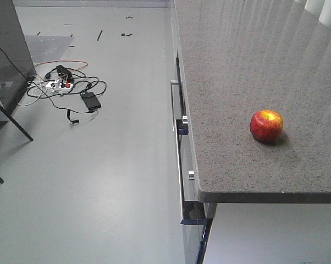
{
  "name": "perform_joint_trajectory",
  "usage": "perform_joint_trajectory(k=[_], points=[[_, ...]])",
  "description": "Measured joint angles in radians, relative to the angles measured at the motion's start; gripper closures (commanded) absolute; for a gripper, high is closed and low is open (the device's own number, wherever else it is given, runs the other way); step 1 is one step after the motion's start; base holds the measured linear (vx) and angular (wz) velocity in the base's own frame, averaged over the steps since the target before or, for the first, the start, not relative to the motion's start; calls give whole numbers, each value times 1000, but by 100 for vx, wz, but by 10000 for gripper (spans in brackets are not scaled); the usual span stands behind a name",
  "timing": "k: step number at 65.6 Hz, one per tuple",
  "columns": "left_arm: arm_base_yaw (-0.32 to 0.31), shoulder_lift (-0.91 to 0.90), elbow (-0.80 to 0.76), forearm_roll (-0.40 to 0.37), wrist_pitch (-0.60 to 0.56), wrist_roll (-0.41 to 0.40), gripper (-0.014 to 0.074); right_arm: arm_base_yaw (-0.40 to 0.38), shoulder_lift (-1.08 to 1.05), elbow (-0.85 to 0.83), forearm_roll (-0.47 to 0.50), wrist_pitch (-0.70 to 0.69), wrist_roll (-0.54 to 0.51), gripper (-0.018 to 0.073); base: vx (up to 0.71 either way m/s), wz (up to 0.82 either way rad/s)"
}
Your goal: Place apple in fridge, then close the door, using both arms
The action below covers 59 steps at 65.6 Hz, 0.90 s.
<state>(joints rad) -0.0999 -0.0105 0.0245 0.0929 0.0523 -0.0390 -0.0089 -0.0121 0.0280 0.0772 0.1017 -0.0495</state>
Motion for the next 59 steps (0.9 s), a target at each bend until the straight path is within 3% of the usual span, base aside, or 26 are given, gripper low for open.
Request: perform_joint_trajectory(k=[59], points=[[0, 0, 0, 0, 0, 0, 603, 0, 0, 0, 0, 0, 0, 562, 0, 0]])
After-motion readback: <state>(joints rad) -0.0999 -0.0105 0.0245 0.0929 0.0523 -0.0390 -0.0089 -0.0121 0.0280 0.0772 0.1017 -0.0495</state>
